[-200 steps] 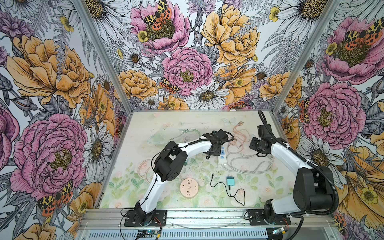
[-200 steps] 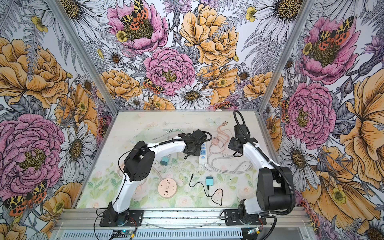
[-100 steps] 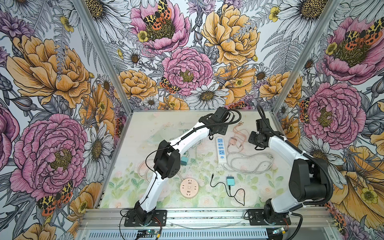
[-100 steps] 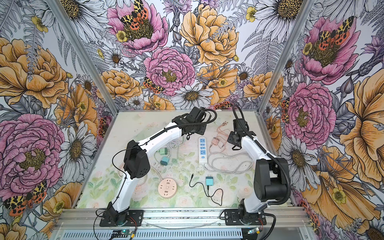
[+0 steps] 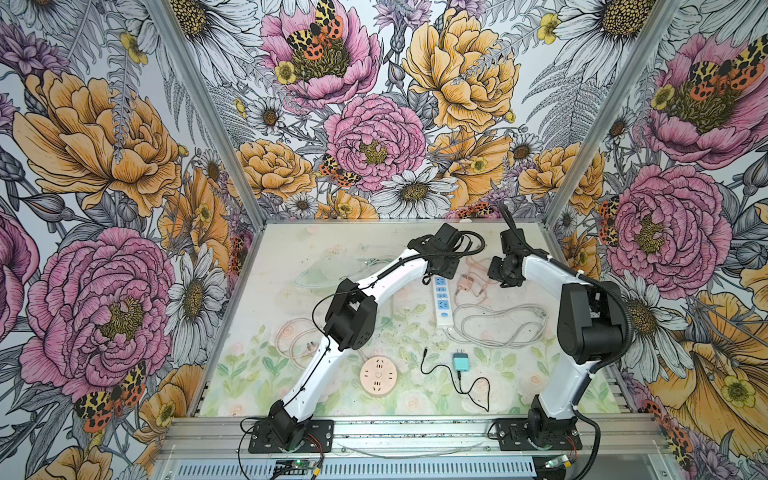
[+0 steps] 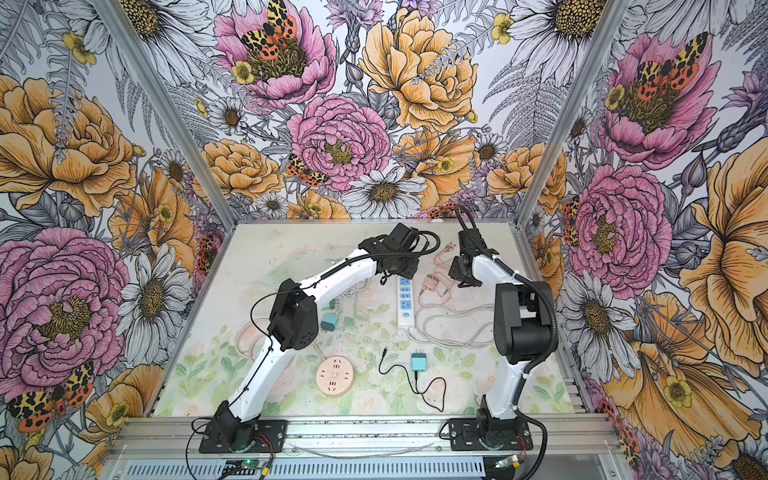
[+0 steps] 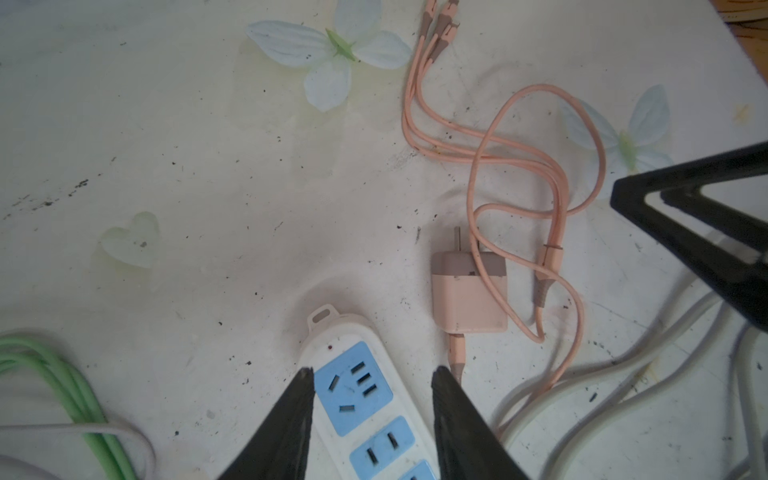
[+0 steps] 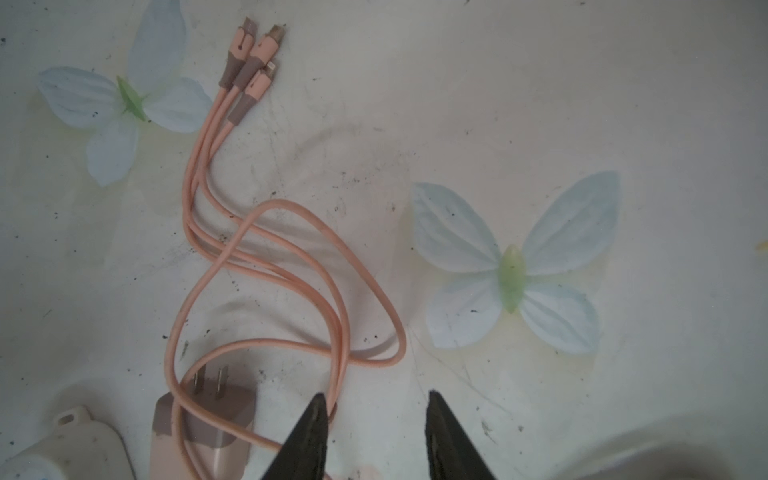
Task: Insert the plug
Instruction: 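Move the right gripper farther from the robot toward the pink cable ends, then lower the left gripper onto the pink charger and close it while the right hovers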
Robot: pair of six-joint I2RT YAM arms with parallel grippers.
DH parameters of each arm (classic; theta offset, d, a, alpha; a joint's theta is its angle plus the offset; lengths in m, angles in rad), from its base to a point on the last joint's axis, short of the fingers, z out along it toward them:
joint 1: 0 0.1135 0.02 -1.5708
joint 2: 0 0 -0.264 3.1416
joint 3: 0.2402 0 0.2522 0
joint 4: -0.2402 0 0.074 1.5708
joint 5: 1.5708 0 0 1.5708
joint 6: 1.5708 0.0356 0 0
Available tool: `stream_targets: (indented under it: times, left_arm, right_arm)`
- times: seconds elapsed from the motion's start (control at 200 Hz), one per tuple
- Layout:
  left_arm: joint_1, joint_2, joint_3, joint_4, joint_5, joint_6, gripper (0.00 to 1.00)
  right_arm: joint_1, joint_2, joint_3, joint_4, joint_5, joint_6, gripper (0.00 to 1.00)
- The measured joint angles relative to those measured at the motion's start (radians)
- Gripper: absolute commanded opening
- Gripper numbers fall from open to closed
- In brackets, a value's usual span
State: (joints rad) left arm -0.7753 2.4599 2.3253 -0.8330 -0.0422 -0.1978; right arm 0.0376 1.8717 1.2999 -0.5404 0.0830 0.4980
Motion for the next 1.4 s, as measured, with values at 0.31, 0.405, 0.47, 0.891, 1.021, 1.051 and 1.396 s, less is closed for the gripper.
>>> stream_targets:
  times: [0.31, 0.405, 0.47, 0.891, 1.021, 1.051, 1.396]
  left_arm:
    - [-0.008, 0.001, 0.006, -0.002, 0.066, 0.061, 0.49]
    - [-0.015, 0.001, 0.006, -0.002, 0.070, 0.082, 0.50]
    - [-0.022, 0.001, 0.006, -0.002, 0.073, 0.096, 0.50]
    - [-0.056, 0.078, 0.056, -0.013, 0.096, 0.134, 0.54]
    - [-0.059, 0.109, 0.072, -0.026, 0.095, 0.145, 0.54]
    - [-0.060, 0.114, 0.073, -0.027, 0.095, 0.146, 0.54]
    - [-0.066, 0.167, 0.134, -0.040, 0.096, 0.148, 0.57]
  right_arm:
    - [-0.012, 0.089, 0.068, -0.001, 0.042, -0.015, 0.39]
    - [-0.027, 0.101, 0.080, 0.000, 0.057, -0.015, 0.38]
    - [-0.043, 0.106, 0.083, 0.000, 0.064, -0.014, 0.38]
    - [-0.122, 0.107, 0.067, 0.000, 0.097, -0.014, 0.37]
    - [-0.136, 0.083, 0.043, -0.001, 0.097, -0.014, 0.37]
    - [-0.139, 0.075, 0.039, -0.001, 0.097, -0.014, 0.37]
    - [-0.142, -0.011, -0.011, 0.000, 0.066, 0.002, 0.40]
